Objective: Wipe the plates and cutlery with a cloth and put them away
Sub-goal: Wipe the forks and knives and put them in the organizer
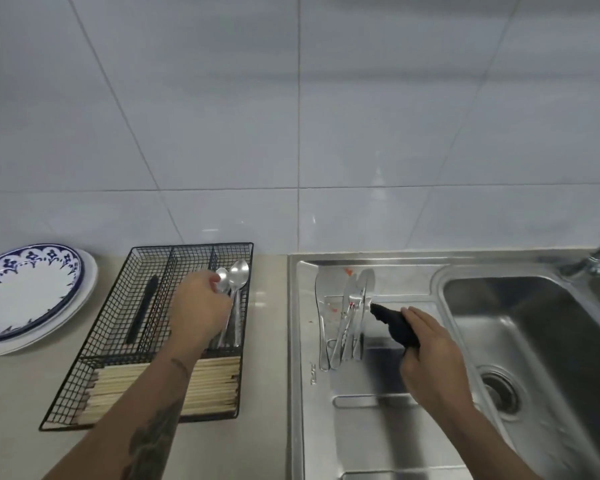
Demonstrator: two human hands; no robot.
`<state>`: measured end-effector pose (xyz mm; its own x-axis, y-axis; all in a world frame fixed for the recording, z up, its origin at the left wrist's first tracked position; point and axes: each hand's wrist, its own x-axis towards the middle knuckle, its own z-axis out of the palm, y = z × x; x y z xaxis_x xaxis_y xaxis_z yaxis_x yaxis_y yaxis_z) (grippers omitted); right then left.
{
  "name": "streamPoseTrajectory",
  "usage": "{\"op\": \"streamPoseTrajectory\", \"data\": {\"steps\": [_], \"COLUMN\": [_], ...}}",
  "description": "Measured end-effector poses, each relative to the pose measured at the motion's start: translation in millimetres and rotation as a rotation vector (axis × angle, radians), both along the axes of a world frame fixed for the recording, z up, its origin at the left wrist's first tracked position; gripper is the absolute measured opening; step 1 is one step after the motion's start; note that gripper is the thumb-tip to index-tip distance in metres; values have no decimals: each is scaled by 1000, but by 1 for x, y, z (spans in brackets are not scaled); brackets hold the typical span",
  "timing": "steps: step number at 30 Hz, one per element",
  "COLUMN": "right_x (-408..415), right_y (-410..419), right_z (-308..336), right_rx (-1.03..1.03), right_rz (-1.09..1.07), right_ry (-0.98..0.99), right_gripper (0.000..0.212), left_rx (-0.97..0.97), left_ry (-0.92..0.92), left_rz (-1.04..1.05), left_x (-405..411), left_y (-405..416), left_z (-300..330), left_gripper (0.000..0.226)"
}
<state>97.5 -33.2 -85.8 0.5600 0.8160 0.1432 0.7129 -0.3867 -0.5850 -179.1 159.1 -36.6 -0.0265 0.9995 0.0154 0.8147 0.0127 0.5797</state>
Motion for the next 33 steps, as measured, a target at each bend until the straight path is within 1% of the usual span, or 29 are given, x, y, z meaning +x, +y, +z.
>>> {"op": "streamPoseTrajectory", "data": {"steps": [2,5,7,10,13,20,23,27,31,33], "right_x": [4,8,12,17,22,24,23,23,21,19], "right_y": [-3,-8,-14,-25,-37,-45,-43,-45,-47,-47], "right_z": [-3,-7,-11,-16,-19,-30,-29,-30,-33,-33], "right_rx": [3,7,-1,-24,-31,-25,-17,-29,-35,-35], "right_rz": [-16,-27,-32,-49,-59,-50,-37,-39,-49,-52], "right_ry": [14,37,57,66,78,112,122,127,139,140], "right_gripper": [67,66,67,67,66,66,66,65,65,65], "left_rx": [33,-78,-140,-177,-157,-70,-77,-85,-106,-126], "left_ry": [-41,-90,-73,41,152,181,192,262,295,330], "left_rz": [-142,-356,-415,-433,-447,-450,-457,-468,-474,-483], "left_x": [31,89,122,149,159,159,159,158,157,158], "left_y": [-17,-53,-72,-84,-92,-97,-98,-99,-98,-96], "left_z": [-6,-18,-30,-47,-60,-66,-63,-62,-59,-57], "left_gripper": [28,25,22,18,17,21,25,26,28,34]}}
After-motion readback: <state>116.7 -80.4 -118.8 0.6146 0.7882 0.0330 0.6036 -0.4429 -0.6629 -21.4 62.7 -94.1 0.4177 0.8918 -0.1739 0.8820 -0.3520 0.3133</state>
